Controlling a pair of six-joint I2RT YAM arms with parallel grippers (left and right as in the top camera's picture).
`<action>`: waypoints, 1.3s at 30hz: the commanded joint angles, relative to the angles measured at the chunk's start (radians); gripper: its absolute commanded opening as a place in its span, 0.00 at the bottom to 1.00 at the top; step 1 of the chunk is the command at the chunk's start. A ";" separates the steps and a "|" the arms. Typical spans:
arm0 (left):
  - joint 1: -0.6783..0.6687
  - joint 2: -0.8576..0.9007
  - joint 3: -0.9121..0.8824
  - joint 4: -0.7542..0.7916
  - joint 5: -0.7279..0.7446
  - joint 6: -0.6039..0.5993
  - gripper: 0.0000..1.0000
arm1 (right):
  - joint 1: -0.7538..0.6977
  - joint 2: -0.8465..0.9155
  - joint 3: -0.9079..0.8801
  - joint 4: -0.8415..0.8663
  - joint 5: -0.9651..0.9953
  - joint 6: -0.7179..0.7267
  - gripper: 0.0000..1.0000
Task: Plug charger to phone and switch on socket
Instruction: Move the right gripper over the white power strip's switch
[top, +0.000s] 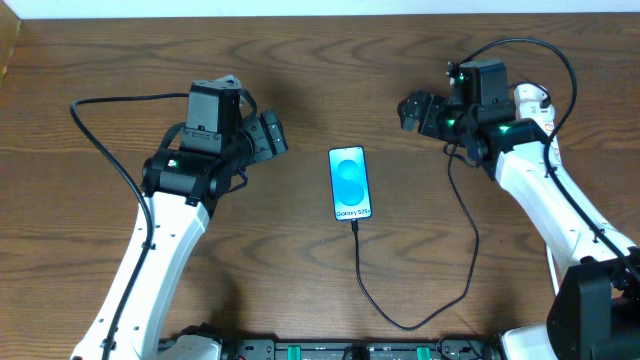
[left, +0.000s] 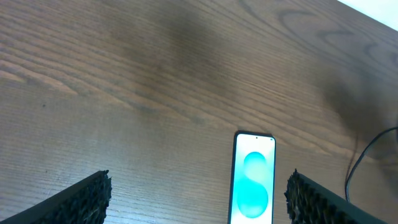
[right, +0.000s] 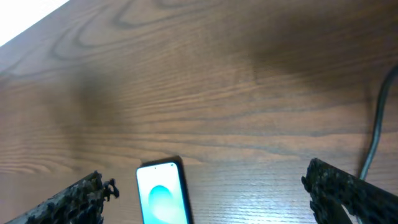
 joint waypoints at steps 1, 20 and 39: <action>0.003 0.000 0.006 -0.001 -0.013 0.017 0.90 | -0.036 -0.009 0.105 -0.078 0.012 -0.084 0.99; 0.003 0.000 0.006 -0.001 -0.013 0.017 0.90 | -0.485 -0.008 0.443 -0.575 0.013 -0.280 0.99; 0.003 0.000 0.006 -0.001 -0.013 0.017 0.90 | -0.589 0.231 0.444 -0.525 0.012 -0.309 0.99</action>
